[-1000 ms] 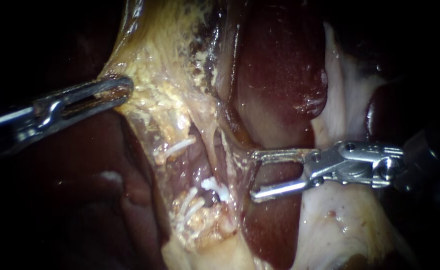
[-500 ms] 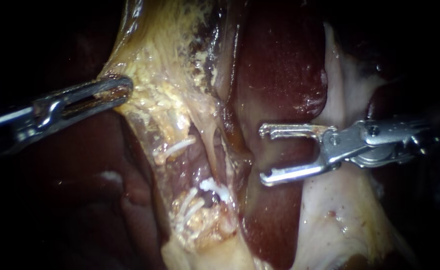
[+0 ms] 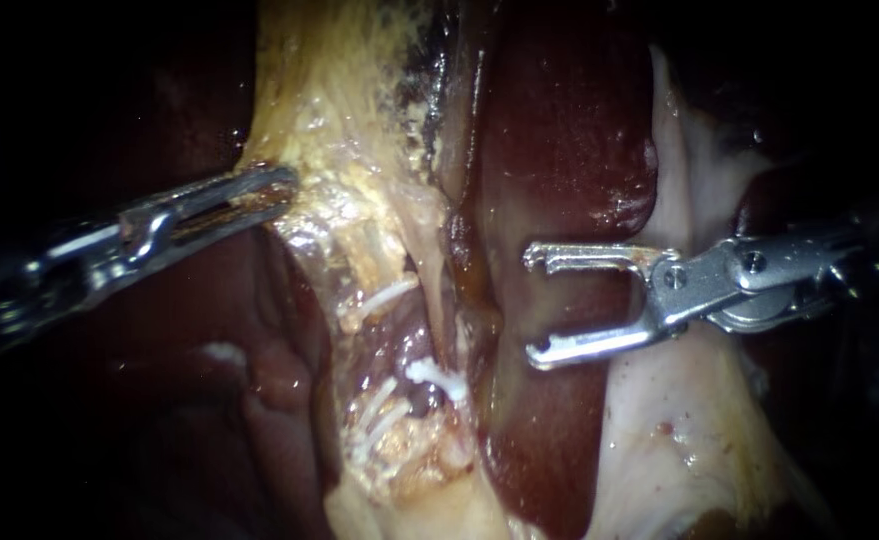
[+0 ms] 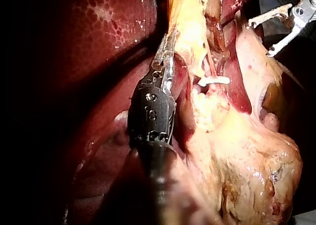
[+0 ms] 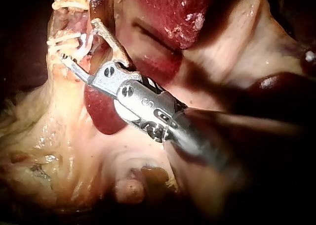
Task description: Going back first clip right tube
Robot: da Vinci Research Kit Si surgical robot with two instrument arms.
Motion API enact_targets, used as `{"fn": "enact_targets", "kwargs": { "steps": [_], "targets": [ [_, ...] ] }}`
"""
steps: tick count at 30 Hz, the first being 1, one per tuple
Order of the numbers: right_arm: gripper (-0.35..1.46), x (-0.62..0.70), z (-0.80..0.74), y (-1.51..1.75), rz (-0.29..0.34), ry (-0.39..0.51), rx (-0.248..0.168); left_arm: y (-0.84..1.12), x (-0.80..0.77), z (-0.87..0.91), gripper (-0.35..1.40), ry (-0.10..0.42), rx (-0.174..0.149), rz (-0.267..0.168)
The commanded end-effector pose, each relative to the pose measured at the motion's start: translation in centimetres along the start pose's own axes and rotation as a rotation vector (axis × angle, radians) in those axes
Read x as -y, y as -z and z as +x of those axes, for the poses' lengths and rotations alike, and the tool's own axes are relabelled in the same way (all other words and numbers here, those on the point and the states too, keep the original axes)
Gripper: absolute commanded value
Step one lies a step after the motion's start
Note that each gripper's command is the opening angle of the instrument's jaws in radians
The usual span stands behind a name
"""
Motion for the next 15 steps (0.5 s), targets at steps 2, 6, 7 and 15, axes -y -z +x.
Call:
{"fn": "enact_targets", "kwargs": {
  "steps": [2, 6, 7, 15],
  "targets": [
    [0.6, 0.0, 0.0, 0.0, 0.0, 0.0, 0.0, -0.07, 0.02, 0.01, -0.35, -0.001, -0.006, 0.003],
    [0.6, 0.0, 0.0, 0.0, 0.0, 0.0, -0.001, -0.12, 0.06, 0.0, -0.35, 0.0, -0.008, 0.007],
    [0.6, 0.0, 0.0, 0.0, 0.0, 0.0, -0.001, -0.13, 0.07, 0.0, -0.35, 0.0, -0.007, 0.007],
    [0.6, 0.0, 0.0, 0.0, 0.0, 0.0, -0.001, -0.14, 0.09, 0.0, -0.35, 0.001, -0.008, 0.009]
  ]
}}
